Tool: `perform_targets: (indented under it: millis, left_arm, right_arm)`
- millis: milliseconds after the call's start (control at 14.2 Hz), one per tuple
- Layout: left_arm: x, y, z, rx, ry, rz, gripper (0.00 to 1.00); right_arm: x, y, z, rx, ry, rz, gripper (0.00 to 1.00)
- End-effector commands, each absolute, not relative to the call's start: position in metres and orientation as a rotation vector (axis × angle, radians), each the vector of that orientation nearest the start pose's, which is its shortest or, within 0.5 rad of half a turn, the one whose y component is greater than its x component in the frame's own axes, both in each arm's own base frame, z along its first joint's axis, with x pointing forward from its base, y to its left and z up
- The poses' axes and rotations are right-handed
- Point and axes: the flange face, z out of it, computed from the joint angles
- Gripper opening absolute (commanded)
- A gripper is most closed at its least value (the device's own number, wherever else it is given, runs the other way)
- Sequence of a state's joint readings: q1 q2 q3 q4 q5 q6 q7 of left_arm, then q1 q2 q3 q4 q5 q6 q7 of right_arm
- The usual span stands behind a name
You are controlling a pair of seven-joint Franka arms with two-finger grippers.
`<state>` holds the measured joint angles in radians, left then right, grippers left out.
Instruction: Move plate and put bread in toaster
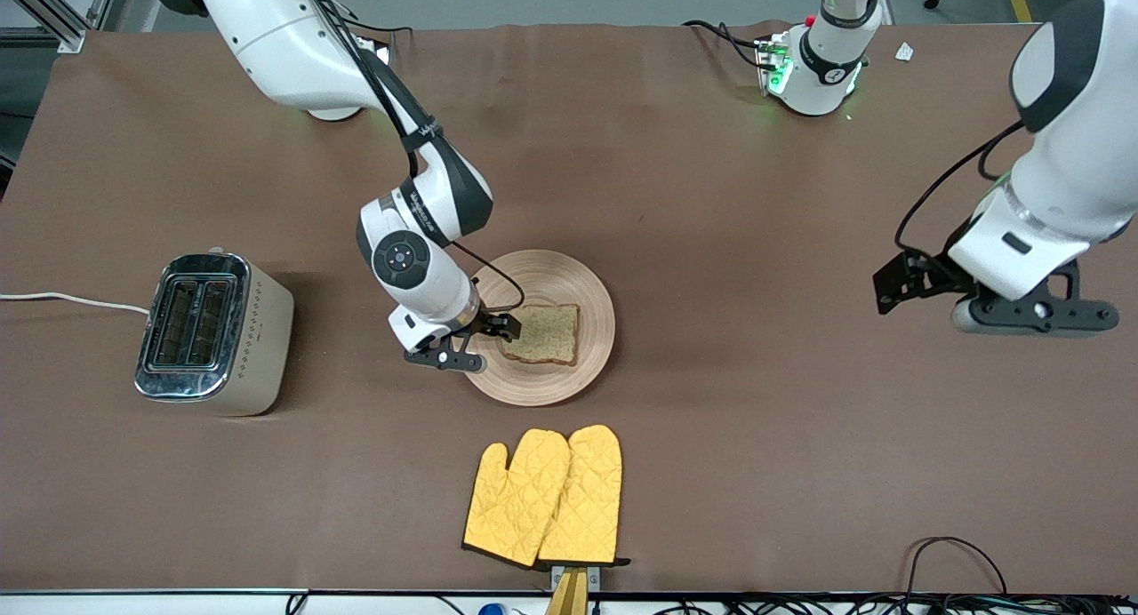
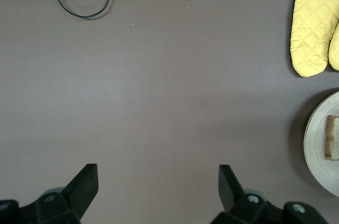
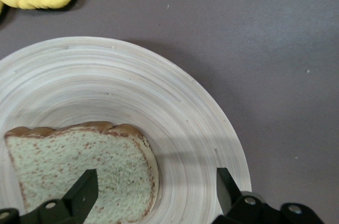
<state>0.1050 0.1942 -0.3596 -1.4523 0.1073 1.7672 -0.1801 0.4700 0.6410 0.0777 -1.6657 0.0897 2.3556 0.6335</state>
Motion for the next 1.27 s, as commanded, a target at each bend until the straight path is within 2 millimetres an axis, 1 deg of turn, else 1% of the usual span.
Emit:
perform_targets:
  millis: [0, 70, 141, 211, 352, 493, 634, 845, 986, 1056, 1127, 1197]
  left_arm:
    - [0.583, -0.128, 0.616, -3.065, 0.123, -0.205, 1.0]
    - [0.575, -0.118, 0.626, -3.06, 0.1, -0.21, 1.0]
    - [0.564, -0.117, 0.634, -3.048, 0.104, -0.198, 1.0]
    - [0.555, -0.111, 0.638, -3.039, 0.09, -0.174, 1.0]
    - [0.54, -0.099, 0.645, -3.058, 0.088, -0.139, 1.0]
    - [0.53, -0.092, 0.645, -3.068, 0.077, -0.123, 1.0]
    - [0.526, -0.093, 0.647, -3.066, 0.074, -0.093, 1.0]
    - [0.527, -0.092, 0.654, -3.067, 0.075, -0.111, 1.0]
    - [0.527, -0.091, 0.653, -3.069, 0.071, -0.106, 1.0]
    - [0.528, -0.091, 0.653, -3.069, 0.071, -0.106, 1.0]
    - [0.528, -0.091, 0.652, -3.069, 0.071, -0.104, 1.0]
    - [0.528, -0.091, 0.652, -3.071, 0.069, -0.101, 1.0]
  right_arm:
    - [0.585, 0.369, 0.23, -3.016, 0.233, 0.022, 0.9]
    - [0.584, 0.37, 0.228, -3.017, 0.23, 0.025, 0.86]
    - [0.583, 0.372, 0.227, -3.017, 0.226, 0.026, 0.81]
    - [0.58, 0.375, 0.225, -3.019, 0.217, 0.028, 0.76]
    - [0.577, 0.38, 0.22, -3.02, 0.207, 0.025, 0.69]
    - [0.576, 0.383, 0.21, -3.014, 0.222, 0.013, 0.61]
    - [0.575, 0.384, 0.203, -3.013, 0.219, 0.011, 0.53]
    - [0.574, 0.383, 0.196, -3.018, 0.222, 0.02, 0.4]
    - [0.576, 0.383, 0.197, -3.006, 0.224, -0.007, 0.26]
    - [0.576, 0.383, 0.195, -3.006, 0.226, -0.005, 0.16]
    - [0.577, 0.383, 0.196, -3.004, 0.228, -0.009, 0.05]
    - [0.577, 0.383, 0.195, -3.005, 0.228, -0.007, 0.0]
